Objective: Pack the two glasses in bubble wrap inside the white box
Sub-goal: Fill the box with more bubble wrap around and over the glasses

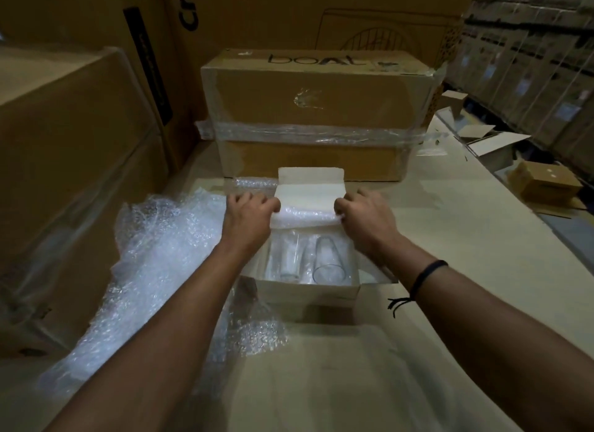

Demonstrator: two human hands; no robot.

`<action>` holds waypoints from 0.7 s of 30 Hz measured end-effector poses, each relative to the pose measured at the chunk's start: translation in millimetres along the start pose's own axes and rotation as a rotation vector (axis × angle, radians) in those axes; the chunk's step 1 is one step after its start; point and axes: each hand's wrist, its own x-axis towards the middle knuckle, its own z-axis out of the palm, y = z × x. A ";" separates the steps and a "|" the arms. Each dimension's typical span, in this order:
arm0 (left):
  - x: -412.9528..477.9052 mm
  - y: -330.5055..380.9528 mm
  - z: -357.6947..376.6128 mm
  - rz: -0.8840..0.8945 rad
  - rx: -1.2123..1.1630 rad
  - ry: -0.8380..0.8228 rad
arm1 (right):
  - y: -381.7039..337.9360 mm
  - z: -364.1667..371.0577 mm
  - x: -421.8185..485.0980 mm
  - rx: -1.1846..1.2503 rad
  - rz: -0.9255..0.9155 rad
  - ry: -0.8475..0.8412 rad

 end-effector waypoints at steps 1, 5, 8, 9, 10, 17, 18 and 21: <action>2.8 1.1 1.0 0.024 0.043 -0.068 | 0.4 3.4 3.0 -0.032 -0.023 -0.027; 11.6 6.0 0.7 0.108 0.159 -0.304 | 0.1 15.9 9.7 -0.087 -0.097 -0.083; 6.6 8.5 3.5 0.156 0.191 -0.430 | -0.8 12.8 9.0 -0.107 -0.175 -0.180; 4.3 8.1 3.9 0.147 0.168 -0.430 | 0.4 7.3 8.5 -0.099 -0.189 -0.233; 2.7 6.9 3.3 0.129 0.132 -0.400 | 2.3 0.6 8.4 -0.087 -0.193 -0.279; 4.5 24.3 -5.6 0.083 -0.252 -0.336 | -17.7 -23.5 11.1 0.196 -0.119 -0.384; 7.4 27.3 -4.3 0.068 -0.251 -0.420 | -24.1 -20.7 10.6 0.195 -0.118 -0.452; 13.4 25.2 4.0 0.045 -0.284 -0.531 | -30.7 -16.7 11.2 0.169 -0.114 -0.609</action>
